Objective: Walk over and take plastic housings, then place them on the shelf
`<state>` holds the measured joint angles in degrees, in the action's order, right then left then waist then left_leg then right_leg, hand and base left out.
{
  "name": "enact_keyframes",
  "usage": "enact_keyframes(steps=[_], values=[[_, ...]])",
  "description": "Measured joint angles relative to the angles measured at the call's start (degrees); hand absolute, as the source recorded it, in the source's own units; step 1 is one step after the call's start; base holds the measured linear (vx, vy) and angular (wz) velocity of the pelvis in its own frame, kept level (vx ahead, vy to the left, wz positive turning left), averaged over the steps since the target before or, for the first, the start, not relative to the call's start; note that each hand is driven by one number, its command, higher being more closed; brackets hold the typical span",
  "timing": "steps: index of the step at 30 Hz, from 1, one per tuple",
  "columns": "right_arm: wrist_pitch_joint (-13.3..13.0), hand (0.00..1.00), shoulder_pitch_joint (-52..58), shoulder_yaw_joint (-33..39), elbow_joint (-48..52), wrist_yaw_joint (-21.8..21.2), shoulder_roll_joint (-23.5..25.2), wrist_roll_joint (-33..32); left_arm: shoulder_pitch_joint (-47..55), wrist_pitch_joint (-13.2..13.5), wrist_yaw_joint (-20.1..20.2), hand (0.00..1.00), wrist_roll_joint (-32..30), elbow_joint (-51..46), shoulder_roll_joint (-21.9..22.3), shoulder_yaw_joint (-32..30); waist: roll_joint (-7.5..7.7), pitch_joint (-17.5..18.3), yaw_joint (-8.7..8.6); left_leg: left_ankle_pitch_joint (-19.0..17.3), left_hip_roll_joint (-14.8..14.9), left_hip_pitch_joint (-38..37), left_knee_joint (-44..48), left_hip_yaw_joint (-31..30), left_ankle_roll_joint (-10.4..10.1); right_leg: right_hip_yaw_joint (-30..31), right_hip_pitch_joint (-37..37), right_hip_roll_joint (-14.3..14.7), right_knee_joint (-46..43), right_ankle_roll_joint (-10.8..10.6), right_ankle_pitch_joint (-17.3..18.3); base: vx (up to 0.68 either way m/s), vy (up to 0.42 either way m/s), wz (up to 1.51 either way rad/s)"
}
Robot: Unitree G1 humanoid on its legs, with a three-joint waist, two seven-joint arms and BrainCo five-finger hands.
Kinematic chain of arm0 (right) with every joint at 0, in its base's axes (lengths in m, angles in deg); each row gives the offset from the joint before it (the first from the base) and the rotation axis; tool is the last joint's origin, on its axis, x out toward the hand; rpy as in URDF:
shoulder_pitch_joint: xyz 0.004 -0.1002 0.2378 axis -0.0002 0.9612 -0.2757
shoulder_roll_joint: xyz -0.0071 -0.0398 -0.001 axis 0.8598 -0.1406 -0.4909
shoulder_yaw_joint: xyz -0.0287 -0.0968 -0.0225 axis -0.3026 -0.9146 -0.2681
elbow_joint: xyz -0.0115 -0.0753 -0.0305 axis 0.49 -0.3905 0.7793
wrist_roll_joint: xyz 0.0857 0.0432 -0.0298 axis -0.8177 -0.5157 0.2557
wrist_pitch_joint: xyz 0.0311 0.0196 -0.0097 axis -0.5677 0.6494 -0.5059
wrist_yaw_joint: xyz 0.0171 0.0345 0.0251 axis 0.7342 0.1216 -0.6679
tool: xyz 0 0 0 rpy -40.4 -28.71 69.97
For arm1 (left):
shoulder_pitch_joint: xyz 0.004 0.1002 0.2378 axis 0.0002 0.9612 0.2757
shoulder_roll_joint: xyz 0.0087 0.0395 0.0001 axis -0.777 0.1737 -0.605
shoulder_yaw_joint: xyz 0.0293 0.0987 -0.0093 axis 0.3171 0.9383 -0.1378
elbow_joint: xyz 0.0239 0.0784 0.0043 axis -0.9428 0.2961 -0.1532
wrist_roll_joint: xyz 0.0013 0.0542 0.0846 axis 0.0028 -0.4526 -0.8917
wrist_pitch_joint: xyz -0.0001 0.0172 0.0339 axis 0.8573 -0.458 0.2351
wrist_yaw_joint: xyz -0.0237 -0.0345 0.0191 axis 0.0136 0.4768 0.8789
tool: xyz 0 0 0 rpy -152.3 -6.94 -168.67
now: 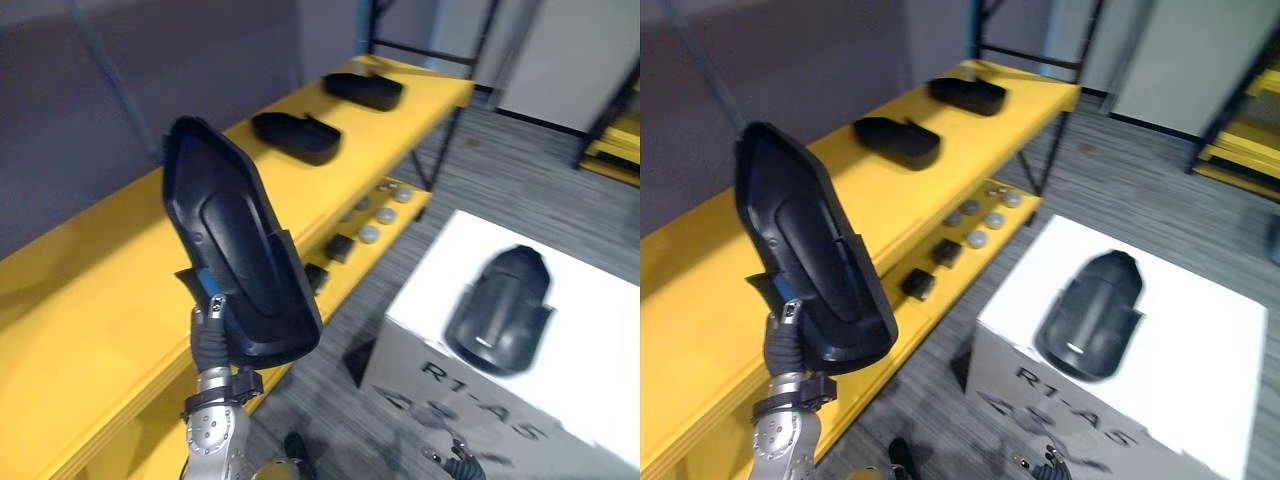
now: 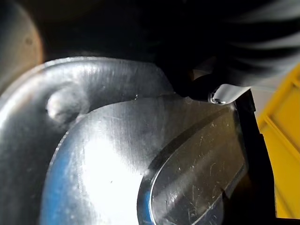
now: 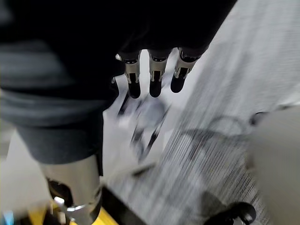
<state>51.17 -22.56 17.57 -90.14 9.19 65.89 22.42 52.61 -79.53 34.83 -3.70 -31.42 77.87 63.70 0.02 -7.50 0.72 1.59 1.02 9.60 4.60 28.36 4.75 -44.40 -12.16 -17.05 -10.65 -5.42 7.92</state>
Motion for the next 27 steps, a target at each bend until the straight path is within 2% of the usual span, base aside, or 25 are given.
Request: enact_keyframes(steps=[1, 2, 3, 4, 5, 6, 7, 9, 10, 12, 13, 14, 15, 16, 17, 18, 19, 20, 24, 27], values=[[0.1, 0.00, -0.4, 0.0, -0.3, 0.0, 0.1, 0.2, -0.4, -0.1, 0.0, 1.00, 0.0, 0.5, -0.2, 0.4, 0.06, 0.0, 0.04, -0.3, -0.9, -0.1, -0.2, -0.2, 0.5, 0.0, -0.2, -0.9, -0.5, 0.0, 0.0, 0.21, 0.242, 0.42], [0.7, 0.00, -1.1, -0.2, -1.0, 0.0, 0.2, 1.1, -0.6, -0.3, 0.0, 1.00, 0.0, 1.1, -0.5, 1.2, 0.26, -0.2, 0.08, -1.1, -2.6, -0.8, -0.1, -0.5, 1.4, 0.0, -0.3, -3.4, -4.0, 0.0, -0.1, 0.19, 0.228, 0.43], [0.9, 0.00, -0.9, -1.0, -1.0, 0.0, 0.2, 1.6, -1.0, -0.5, 0.1, 1.00, -0.2, 1.7, -0.7, 2.4, 0.32, -0.2, -0.22, -2.2, -3.8, -1.8, 0.7, -1.9, 1.7, 0.5, 0.3, -6.2, -9.4, 0.8, -0.7, 0.18, 0.214, 0.47], [1.0, 0.00, -0.8, -1.1, -1.0, 0.0, 0.2, 1.9, -1.4, -0.5, 0.1, 1.00, -0.3, 2.1, -0.8, 3.2, 0.21, -0.2, -0.54, -2.9, -4.1, -2.2, 1.2, -3.0, 2.0, 2.1, 1.1, -7.3, -12.8, 1.8, -1.3, 0.17, 0.174, 0.62], [1.4, 0.00, -0.7, -1.2, -1.0, 0.0, 0.3, 2.4, -2.3, -0.5, 0.1, 1.00, -0.4, 2.7, -0.9, 4.3, 0.04, -0.4, -1.26, -3.9, -4.2, -2.6, 1.9, -4.7, 2.2, 7.4, 3.0, -7.5, -18.1, 3.8, -0.5, 0.17, 0.111, 0.87], [1.7, 0.00, -0.6, -1.5, -0.7, -0.1, 0.5, 2.1, -4.1, -0.5, 0.1, 1.00, -1.0, 3.6, -1.1, 5.3, -0.04, -0.7, -2.42, -4.2, -4.2, -3.6, 1.8, -7.7, 2.2, 17.5, 6.5, -4.0, -22.7, 4.0, 3.3, 0.22, 0.088, 1.12], [1.7, 0.00, -0.8, -1.7, -0.3, 0.0, 0.2, 2.3, -5.5, -0.5, -0.1, 1.00, -1.6, 4.6, -1.2, 5.7, -0.13, -1.0, -3.28, -4.2, -4.2, -5.2, 0.8, -10.2, 2.1, 28.0, 10.2, 1.5, -25.1, 3.3, 6.9, 0.18, 0.036, 1.05], [1.7, 0.00, -0.3, -2.1, -0.1, 0.1, -0.4, 2.3, -7.1, -0.5, -0.1, 1.00, -2.5, 6.4, -1.2, 5.9, -0.21, -1.1, -4.09, -4.2, -4.9, -7.5, -0.4, -13.9, 2.0, 37.7, 14.5, 7.5, -24.8, 3.2, 9.4, 0.19, -0.002, 1.07], [1.7, 0.00, 0.3, -2.2, 0.2, 0.3, -0.5, 2.3, -8.0, -0.5, -0.3, 1.00, -2.6, 6.9, -1.3, 6.5, 0.23, -1.0, -4.66, -4.3, -5.7, -8.5, -0.6, -16.4, 1.8, 42.7, 17.5, 10.0, -24.2, 2.9, 10.1, 0.17, -0.043, 1.18], [1.7, 0.00, 2.5, -2.2, 1.8, 0.7, -0.4, 2.3, -8.7, -0.5, -1.0, 1.00, -3.2, 7.4, -1.1, 7.2, 0.28, -1.0, -4.88, -4.6, -6.9, -9.4, 0.0, -20.6, 1.3, 50.1, 21.0, 12.9, -22.6, 2.9, 10.2, 0.17, -0.116, 1.29], [1.7, 0.00, 3.8, -2.2, 2.1, 0.8, -0.3, 2.3, -8.7, -0.5, -1.3, 1.00, -3.6, 7.4, -1.1, 7.6, 0.61, -0.9, -4.72, -5.1, -7.2, -9.7, 0.7, -22.3, 0.5, 52.6, 21.9, 13.5, -20.0, 2.6, 9.9, 0.16, -0.150, 1.27], [1.7, 0.00, 5.0, -2.2, 2.7, 0.9, 0.1, 2.3, -8.7, -0.5, -1.4, 1.00, -3.8, 7.3, -1.1, 7.9, 1.21, -0.6, -4.31, -5.9, -7.4, -9.8, 1.4, -22.6, -0.4, 53.1, 21.9, 12.9, -16.6, 2.3, 8.3, 0.17, -0.176, 0.95], [1.7, 0.00, 6.8, -2.3, 4.3, 1.0, 1.2, 2.3, -8.7, -0.4, -1.5, 1.00, -4.3, 7.1, -1.0, 8.0, 2.68, -0.1, -2.71, -7.6, -8.0, -9.9, 2.7, -22.6, -0.6, 51.6, 21.6, 10.9, -12.1, 2.7, 2.7, 0.25, -0.276, 0.68], [1.8, 0.00, 7.4, -2.2, 4.8, 1.1, 1.4, 2.3, -8.5, -0.7, -2.1, 1.00, -4.8, 7.5, -0.4, 8.2, 2.58, 0.1, -1.91, -10.6, -6.3, -9.6, 5.7, -22.1, -1.6, 49.7, 19.6, 11.0, -11.0, 0.7, 1.9, 0.27, -0.297, 0.72], [1.8, 0.00, 7.7, -2.3, 5.6, 1.1, 1.5, 2.3, -8.6, -0.9, -2.2, 1.00, -5.4, 7.5, 0.2, 8.5, 2.44, 0.5, -2.15, -12.2, -3.1, -9.1, 7.8, -18.3, -2.7, 47.6, 17.7, 11.5, -8.6, 1.3, 1.5, 0.23, -0.274, 0.65], [1.8, 0.00, 8.0, -2.5, 6.2, 1.1, 1.5, 2.3, -8.7, -0.9, -2.3, 1.00, -6.0, 7.3, 0.6, 8.7, 2.33, 0.8, -2.39, -12.2, -1.7, -9.0, 8.6, -16.6, -3.5, 46.3, 16.9, 11.8, -7.7, 1.5, 1.4, 0.15, -0.186, 0.67], [1.8, 0.00, 8.1, -3.5, 6.5, 1.1, 1.2, 2.4, -9.0, -0.8, -2.4, 1.00, -6.6, 7.1, 0.6, 9.5, 2.04, 1.4, -2.20, -11.8, -0.5, -9.1, 8.6, -16.1, -3.4, 45.2, 15.8, 12.3, -6.2, 1.8, 1.2, 0.21, -0.186, 0.40], [1.8, 0.00, 8.0, -4.1, 8.0, 1.1, 1.4, 2.3, -9.0, -0.9, -2.4, 1.00, -7.6, 7.1, 0.6, 10.1, 2.13, 1.8, -1.42, -11.3, -0.1, -10.3, 7.7, -16.1, -4.0, 44.7, 13.8, 12.8, -3.9, 2.3, 0.9, 0.21, -0.141, 0.24], [1.6, 0.00, 8.1, -4.5, 8.6, 1.1, 1.8, 2.4, -9.0, -1.1, -2.7, 1.00, -9.7, 7.1, 0.6, 10.4, 2.28, 3.2, -1.08, -11.1, -0.2, -12.8, 6.4, -16.2, -4.4, 43.5, 9.8, 12.8, -0.4, 2.5, 0.6, 0.15, -0.030, 0.13], [1.6, 0.00, 8.0, -6.0, 8.7, 1.0, 2.0, 2.4, -9.6, -1.7, -3.7, 1.00, -12.2, 7.1, 0.6, 10.4, 2.45, 4.2, -0.17, -10.5, -0.3, -13.1, 5.5, -16.3, -5.1, 43.2, 8.6, 12.8, 2.1, 2.6, -0.5, 0.08, 0.020, 0.06]])
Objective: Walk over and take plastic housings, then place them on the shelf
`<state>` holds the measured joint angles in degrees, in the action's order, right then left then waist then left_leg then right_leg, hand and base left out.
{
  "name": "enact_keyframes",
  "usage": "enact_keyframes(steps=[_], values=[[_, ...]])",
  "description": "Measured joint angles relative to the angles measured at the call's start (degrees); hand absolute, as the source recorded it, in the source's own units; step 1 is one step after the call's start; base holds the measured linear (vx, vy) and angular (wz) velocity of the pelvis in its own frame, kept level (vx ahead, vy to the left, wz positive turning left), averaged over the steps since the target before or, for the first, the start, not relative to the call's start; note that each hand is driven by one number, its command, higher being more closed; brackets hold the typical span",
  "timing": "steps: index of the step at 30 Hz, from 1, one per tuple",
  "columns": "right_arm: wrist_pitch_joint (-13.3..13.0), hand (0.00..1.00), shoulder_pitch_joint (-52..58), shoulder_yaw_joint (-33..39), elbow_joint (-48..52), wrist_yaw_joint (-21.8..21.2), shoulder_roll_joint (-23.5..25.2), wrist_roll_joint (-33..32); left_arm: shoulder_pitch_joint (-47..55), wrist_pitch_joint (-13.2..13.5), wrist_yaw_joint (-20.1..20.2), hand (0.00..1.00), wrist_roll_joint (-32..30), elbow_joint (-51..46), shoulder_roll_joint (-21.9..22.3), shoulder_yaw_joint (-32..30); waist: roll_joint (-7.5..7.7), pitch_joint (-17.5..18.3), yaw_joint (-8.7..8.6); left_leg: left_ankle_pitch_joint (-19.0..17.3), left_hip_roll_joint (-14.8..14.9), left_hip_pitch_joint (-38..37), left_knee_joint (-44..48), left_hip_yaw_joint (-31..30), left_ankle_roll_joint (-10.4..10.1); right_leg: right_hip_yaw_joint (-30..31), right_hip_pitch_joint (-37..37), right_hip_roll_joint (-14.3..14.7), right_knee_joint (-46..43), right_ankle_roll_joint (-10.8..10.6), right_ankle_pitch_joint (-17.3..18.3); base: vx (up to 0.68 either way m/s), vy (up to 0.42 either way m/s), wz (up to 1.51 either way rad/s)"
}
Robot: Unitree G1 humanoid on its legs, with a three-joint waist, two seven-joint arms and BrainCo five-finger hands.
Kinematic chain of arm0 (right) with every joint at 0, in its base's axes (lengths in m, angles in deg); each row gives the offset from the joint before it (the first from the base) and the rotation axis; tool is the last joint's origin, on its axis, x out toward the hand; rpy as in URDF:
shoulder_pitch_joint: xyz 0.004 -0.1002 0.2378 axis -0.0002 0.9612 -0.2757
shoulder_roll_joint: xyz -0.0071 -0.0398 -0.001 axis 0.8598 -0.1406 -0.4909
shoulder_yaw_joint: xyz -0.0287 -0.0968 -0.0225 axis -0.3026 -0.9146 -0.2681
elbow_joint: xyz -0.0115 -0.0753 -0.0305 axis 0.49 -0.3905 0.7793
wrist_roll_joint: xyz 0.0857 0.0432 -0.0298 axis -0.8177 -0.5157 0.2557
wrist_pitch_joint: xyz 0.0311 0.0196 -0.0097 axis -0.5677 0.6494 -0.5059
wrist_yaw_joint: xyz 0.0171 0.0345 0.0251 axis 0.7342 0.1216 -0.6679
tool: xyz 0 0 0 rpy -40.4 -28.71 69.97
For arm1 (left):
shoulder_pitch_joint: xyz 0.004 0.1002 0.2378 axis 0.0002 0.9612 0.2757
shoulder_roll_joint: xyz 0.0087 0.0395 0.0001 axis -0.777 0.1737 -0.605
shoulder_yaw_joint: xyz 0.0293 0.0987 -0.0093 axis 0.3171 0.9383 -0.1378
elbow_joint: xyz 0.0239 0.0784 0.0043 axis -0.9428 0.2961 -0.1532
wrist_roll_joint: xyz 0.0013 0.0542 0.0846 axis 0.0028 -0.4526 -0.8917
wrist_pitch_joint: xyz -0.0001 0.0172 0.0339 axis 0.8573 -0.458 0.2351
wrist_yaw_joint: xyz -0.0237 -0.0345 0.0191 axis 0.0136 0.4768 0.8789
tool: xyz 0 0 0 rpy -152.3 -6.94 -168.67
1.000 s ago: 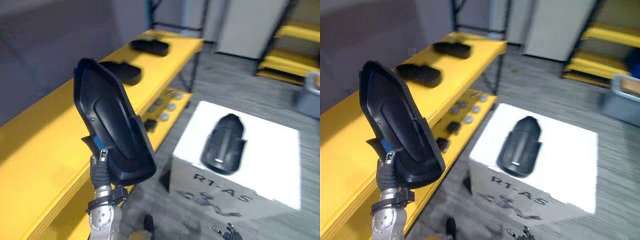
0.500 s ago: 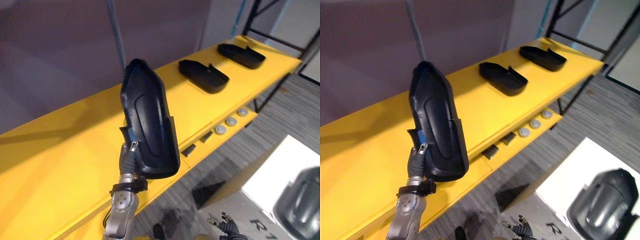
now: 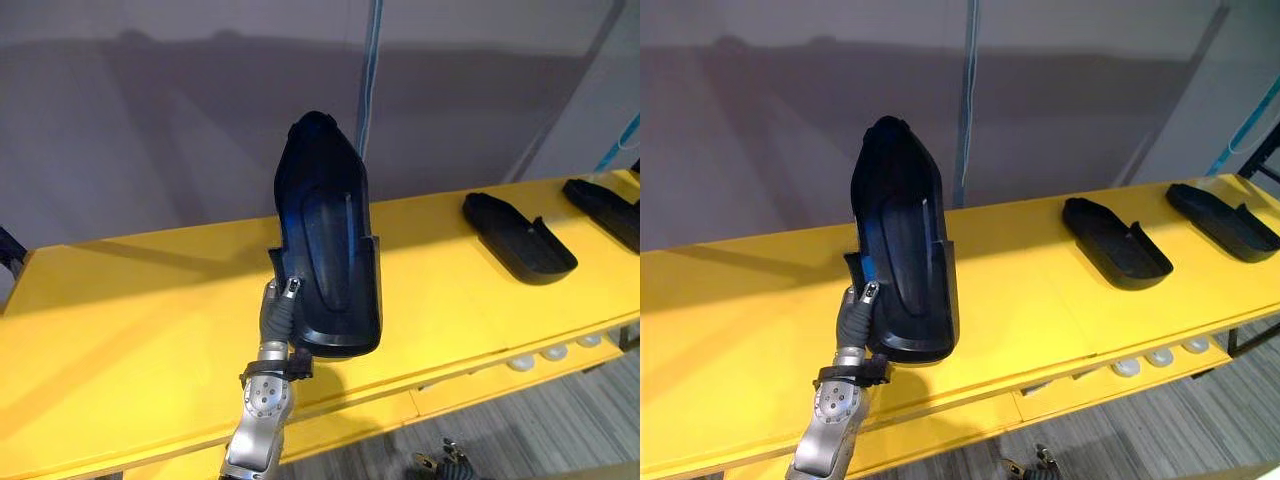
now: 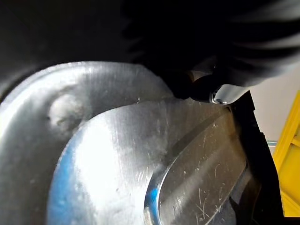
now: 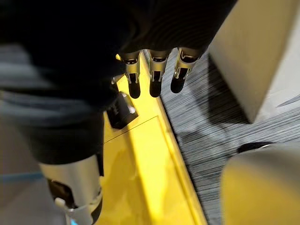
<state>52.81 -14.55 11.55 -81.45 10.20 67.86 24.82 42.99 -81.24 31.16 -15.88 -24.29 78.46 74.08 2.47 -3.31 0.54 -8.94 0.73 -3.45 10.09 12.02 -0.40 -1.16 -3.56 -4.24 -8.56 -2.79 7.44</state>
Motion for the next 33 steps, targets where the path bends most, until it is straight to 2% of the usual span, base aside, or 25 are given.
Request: enact_keyframes(steps=[5, 8, 10, 12, 18, 22, 28, 33], values=[[0.0, 0.00, -0.3, -2.1, -0.1, -0.4, 0.4, 0.3, -5.5, -1.7, -2.0, 1.00, -2.3, 4.5, 0.0, -0.2, 0.44, 0.2, 0.33, 0.8, -0.2, 0.0, -0.3, -2.7, -0.8, -1.4, -1.6, 0.0, 1.3, 0.3, -0.6, 0.01, 0.007, 0.27], [0.0, 0.00, -1.6, -3.1, -1.3, -0.7, 0.6, 1.2, -11.4, -2.7, -4.1, 1.00, -2.9, 11.3, -0.2, -1.4, 0.65, 0.2, 0.01, 3.5, -0.5, -1.4, -4.4, -3.2, -0.5, -1.5, -1.3, 0.0, 1.3, 0.4, -0.9, -0.08, -0.034, 0.10], [0.0, 0.00, -3.1, -3.0, -2.8, -0.8, 0.5, 1.2, -15.1, -3.9, -5.5, 1.00, -3.7, 16.9, -0.2, -3.0, 0.75, 0.2, -1.68, 5.8, -0.8, -1.9, -7.9, -4.4, -0.2, -2.4, -0.9, 0.0, 1.9, 0.4, -1.2, -0.14, -0.075, 0.18], [0.0, 0.00, -3.8, -3.0, -3.3, -0.8, 0.6, 1.2, -17.0, -4.7, -6.1, 1.00, -3.7, 20.1, -0.2, -3.6, 0.78, 0.2, -2.60, 7.5, -0.7, -1.9, -10.2, -4.6, -0.1, -2.6, 0.0, 0.3, 2.1, 0.7, -1.9, -0.17, -0.067, 0.11], [0.0, 0.00, -5.2, -3.2, -4.6, -0.8, 0.5, 1.2, -23.0, -6.9, -7.4, 1.00, -3.7, 29.6, -0.3, -4.9, 0.99, 0.0, -4.15, 10.6, -0.4, -1.9, -14.3, -5.2, 0.0, -2.6, 0.6, 1.1, 4.7, 0.9, -5.1, -0.16, -0.005, 0.02], [0.0, 0.00, -5.7, -4.1, -4.7, -0.8, 0.6, 1.2, -26.8, -8.2, -9.0, 1.00, -2.8, 35.7, -0.8, -6.3, 1.60, -0.6, -5.23, 11.3, -0.4, -1.7, -15.3, -5.0, -0.3, -2.4, 0.8, 1.3, 5.3, 0.8, -5.3, -0.12, 0.009, -0.01], [0.0, 0.00, -6.3, -4.0, -4.6, -0.8, 0.6, 1.1, -30.9, -10.0, -9.8, 1.00, -0.3, 42.1, -0.7, -7.4, 1.59, -0.9, -6.27, 11.4, -0.2, -0.7, -15.3, -4.1, -0.4, -1.2, 2.4, 1.6, 5.0, 0.8, -5.3, -0.01, -0.003, -0.07], [0.0, 0.00, -7.1, -3.9, -5.2, -0.8, 0.6, 1.1, -35.4, -9.9, -9.7, 1.00, 0.9, 45.3, -0.5, -8.1, 1.48, -1.3, -7.00, 11.5, -0.2, -0.8, -15.1, -4.0, -0.2, -1.2, 2.3, 1.8, 5.0, 1.1, -5.3, 0.06, -0.008, -0.01]])
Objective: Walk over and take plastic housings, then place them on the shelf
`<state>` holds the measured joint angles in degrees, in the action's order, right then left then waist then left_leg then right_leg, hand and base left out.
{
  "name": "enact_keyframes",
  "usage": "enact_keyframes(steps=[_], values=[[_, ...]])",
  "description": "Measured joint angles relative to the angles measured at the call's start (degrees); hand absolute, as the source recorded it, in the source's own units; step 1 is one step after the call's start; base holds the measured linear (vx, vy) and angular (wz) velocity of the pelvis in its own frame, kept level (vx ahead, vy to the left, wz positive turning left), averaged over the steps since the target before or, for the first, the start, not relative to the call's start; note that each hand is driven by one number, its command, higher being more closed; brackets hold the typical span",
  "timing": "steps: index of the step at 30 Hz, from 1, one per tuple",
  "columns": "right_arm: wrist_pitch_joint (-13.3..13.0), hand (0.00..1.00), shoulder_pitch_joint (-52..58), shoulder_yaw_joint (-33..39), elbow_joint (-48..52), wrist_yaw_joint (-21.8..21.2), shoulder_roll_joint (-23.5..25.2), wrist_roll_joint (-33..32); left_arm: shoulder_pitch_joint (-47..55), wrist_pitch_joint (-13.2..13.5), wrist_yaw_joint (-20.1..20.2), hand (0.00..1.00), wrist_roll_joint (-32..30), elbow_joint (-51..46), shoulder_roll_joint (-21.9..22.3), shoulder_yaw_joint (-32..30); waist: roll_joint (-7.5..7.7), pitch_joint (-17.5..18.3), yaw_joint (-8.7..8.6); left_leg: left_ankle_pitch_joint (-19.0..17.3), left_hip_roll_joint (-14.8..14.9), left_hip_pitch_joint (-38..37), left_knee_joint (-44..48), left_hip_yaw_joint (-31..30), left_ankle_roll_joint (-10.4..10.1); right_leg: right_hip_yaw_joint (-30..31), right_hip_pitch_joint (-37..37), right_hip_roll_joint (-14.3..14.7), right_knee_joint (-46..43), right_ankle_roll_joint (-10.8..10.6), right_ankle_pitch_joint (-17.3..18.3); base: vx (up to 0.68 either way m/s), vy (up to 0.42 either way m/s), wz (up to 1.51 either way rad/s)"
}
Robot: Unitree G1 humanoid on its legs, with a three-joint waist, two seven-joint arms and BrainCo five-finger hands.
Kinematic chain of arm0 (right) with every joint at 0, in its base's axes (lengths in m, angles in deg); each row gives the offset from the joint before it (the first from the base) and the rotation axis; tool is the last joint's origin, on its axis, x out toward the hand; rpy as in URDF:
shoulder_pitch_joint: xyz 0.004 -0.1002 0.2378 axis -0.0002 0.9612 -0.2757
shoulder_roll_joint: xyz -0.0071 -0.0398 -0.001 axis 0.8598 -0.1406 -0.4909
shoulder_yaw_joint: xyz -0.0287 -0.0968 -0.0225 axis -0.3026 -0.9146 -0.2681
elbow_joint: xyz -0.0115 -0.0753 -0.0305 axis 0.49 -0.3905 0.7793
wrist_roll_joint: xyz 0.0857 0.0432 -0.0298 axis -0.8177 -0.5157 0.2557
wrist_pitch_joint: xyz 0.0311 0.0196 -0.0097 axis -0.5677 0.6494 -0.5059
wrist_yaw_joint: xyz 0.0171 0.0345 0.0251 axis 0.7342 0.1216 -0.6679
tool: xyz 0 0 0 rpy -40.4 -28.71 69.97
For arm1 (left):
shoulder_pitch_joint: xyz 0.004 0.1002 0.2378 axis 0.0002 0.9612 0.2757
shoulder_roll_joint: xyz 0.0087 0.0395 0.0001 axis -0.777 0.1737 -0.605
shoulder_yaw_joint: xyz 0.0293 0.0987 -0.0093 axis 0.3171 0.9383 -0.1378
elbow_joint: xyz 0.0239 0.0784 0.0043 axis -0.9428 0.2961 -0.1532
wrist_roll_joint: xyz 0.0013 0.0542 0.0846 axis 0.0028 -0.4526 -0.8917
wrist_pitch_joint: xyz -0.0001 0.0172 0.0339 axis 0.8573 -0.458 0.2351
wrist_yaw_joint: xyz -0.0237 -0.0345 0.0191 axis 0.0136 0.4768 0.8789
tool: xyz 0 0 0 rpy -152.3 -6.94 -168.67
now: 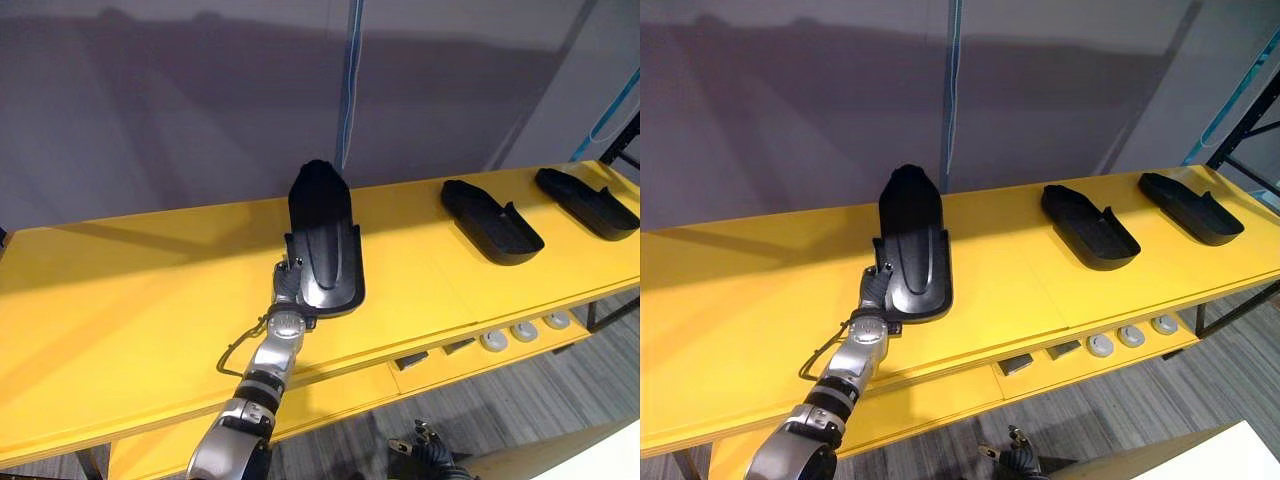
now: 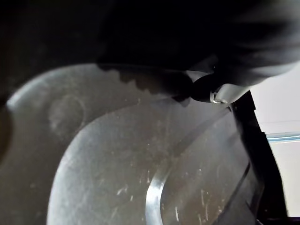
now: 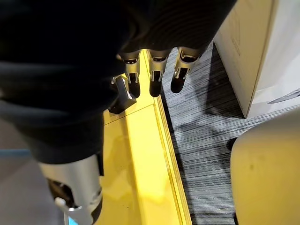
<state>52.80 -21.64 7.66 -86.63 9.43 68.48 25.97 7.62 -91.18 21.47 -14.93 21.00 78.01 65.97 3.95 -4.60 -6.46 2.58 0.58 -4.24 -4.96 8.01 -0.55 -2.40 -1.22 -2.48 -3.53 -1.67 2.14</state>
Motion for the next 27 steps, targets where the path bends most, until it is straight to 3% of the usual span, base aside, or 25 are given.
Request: enact_keyframes(steps=[10, 11, 27], values=[[0.0, 0.00, -2.0, 0.5, -1.2, 0.0, 0.0, 0.0, -4.4, 0.0, 0.0, 1.00, 0.7, 3.3, 1.8, -0.9, -0.52, -1.6, -1.24, -0.2, 0.3, -0.2, 0.0, 0.0, -0.3, 0.1, -0.1, 0.3, 0.1, 0.1, 0.1, -0.02, -0.002, 0.00], [0.0, 0.00, -2.4, 0.7, -1.9, 0.0, 0.0, 0.0, -4.4, 0.0, 0.0, 0.00, 1.1, 3.4, 2.1, -0.7, -0.53, -1.6, -1.26, -0.2, 0.3, -0.2, 0.0, 0.0, -0.3, 0.1, -0.2, 0.3, 0.1, 0.1, 0.1, -0.06, 0.005, 0.02], [0.5, 0.00, -3.8, 0.9, -2.7, 0.4, 0.3, 0.0, -3.8, 2.1, 0.0, 0.00, 9.1, 3.0, 4.9, 6.2, -1.54, -2.3, -1.16, -0.2, 0.3, -0.6, 0.0, -0.7, -0.3, -0.6, -1.3, 0.3, 0.9, 0.1, 0.1, -0.01, 0.001, 0.01]])
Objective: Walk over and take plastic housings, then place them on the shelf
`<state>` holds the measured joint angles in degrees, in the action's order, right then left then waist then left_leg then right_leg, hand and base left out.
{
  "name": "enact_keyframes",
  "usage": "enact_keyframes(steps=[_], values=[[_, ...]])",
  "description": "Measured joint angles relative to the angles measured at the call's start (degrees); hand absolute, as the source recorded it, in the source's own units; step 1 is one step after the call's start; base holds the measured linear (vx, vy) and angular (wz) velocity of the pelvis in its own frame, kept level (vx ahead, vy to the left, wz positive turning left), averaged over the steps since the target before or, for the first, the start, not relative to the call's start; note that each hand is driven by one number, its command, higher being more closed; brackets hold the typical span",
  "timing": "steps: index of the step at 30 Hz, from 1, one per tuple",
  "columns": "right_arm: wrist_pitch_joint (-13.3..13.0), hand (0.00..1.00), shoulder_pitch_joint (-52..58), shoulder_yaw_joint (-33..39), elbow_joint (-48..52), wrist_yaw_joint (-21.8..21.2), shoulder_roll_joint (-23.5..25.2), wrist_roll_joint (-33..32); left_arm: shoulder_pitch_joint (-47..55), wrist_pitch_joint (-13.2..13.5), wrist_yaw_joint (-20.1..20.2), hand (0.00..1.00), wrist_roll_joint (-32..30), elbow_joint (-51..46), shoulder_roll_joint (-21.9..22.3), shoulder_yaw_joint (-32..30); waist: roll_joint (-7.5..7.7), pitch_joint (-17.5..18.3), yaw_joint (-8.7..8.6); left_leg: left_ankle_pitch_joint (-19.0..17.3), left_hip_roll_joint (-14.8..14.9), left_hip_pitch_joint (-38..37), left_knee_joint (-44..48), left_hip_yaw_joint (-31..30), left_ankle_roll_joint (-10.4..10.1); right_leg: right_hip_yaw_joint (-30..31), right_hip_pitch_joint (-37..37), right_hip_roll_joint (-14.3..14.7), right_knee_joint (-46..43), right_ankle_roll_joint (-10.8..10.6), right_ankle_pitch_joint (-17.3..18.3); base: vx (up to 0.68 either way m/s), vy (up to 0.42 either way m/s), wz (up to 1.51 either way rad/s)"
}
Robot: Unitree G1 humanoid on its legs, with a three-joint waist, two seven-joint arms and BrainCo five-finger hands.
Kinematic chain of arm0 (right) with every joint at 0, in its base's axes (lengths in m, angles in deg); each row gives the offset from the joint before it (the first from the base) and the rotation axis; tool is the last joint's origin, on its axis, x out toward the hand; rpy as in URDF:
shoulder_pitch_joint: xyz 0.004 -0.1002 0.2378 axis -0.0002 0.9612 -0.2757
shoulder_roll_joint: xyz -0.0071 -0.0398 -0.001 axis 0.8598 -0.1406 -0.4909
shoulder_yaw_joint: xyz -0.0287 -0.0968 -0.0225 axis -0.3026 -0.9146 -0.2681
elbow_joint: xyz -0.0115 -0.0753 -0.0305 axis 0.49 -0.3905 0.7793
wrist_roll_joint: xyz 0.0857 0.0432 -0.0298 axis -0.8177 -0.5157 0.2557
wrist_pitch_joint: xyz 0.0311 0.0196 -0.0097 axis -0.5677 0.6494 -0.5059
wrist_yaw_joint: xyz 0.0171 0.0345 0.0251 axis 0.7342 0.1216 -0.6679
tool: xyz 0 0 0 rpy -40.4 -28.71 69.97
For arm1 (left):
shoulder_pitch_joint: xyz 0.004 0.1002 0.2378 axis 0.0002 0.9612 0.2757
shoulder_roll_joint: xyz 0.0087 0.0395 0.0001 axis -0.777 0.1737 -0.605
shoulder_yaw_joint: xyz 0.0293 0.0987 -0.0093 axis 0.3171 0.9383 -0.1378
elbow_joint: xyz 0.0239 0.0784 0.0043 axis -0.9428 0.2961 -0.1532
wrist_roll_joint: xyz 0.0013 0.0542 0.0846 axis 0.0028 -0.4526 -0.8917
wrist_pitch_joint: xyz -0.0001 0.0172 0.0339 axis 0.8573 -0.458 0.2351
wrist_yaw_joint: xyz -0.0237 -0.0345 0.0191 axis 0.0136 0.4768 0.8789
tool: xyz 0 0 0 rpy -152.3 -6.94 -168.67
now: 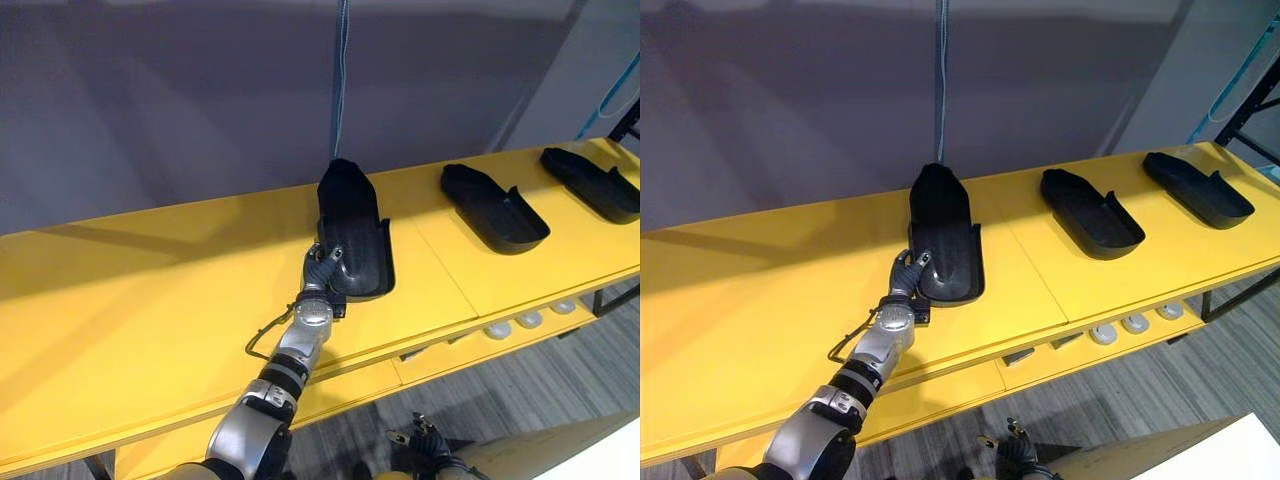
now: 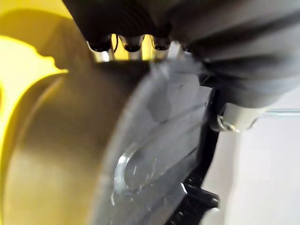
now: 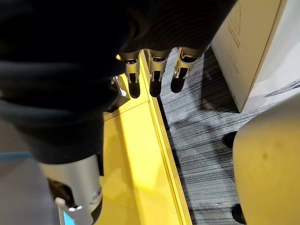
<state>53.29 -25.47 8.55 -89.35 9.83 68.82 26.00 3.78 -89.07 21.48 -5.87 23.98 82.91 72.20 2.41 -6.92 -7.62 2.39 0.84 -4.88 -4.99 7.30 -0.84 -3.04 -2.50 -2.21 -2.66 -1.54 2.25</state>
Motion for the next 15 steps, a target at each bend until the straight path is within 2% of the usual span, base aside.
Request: enact_keyframes(steps=[9, 15], values=[[0.3, 0.00, -0.8, 0.0, -0.8, 0.5, 0.0, 0.0, 4.4, 0.3, 0.9, 0.00, 4.4, -6.2, 0.4, 1.9, 0.06, -0.2, -0.61, 0.0, 0.1, -0.3, 0.0, -0.7, 0.0, -0.7, -0.7, 0.1, 0.3, 0.0, 0.0, -0.01, -0.003, 0.04], [0.7, 0.00, -1.1, 0.0, -1.4, 0.5, 0.1, 0.0, 7.1, 0.7, -0.1, 0.00, 6.1, -10.4, 0.6, 1.8, 0.06, -0.2, -0.47, 0.0, 0.2, -0.4, 0.0, -0.6, 0.0, -0.7, -0.9, 0.1, 0.3, 0.0, 0.0, 0.00, 0.000, 0.00]])
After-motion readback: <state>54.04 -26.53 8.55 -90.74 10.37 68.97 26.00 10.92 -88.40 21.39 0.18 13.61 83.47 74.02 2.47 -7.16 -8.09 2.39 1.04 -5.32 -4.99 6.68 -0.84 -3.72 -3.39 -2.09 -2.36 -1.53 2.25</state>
